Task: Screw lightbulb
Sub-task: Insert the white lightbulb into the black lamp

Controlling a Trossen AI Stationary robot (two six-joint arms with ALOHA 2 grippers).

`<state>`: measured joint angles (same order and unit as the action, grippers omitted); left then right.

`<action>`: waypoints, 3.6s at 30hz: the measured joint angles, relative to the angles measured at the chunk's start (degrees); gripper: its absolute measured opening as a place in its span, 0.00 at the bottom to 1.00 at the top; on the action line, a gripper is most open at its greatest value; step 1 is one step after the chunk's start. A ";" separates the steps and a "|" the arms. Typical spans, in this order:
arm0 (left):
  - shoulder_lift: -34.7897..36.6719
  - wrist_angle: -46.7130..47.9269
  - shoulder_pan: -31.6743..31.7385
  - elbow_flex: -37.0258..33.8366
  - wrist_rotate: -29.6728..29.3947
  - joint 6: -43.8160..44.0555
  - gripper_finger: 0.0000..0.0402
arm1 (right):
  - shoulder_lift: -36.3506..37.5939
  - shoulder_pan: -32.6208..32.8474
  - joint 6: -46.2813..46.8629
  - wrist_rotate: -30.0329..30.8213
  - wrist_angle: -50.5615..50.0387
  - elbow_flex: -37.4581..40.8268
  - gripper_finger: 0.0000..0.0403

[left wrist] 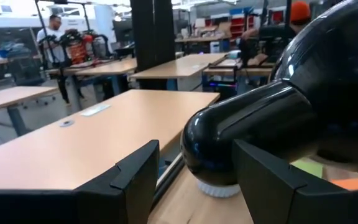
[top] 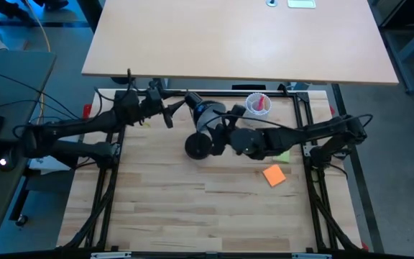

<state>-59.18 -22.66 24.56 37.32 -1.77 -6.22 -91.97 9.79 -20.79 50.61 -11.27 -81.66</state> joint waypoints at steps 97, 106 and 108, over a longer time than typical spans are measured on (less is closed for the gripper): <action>1.81 11.37 -14.35 0.00 -29.54 -10.52 0.49 | 0.05 -6.31 20.90 -13.77 -5.62 -0.82 0.68; 1.81 12.56 -20.95 0.00 -39.55 -11.99 0.49 | 1.56 0.04 17.23 -8.08 -13.41 -0.82 0.66; 1.81 12.41 -23.71 0.00 -39.54 -12.39 0.49 | 1.77 1.66 17.28 -6.85 -16.09 -0.79 0.65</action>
<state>-57.36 -10.25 0.85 37.32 -41.31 -18.61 -90.20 11.45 -3.51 43.76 -27.36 -82.46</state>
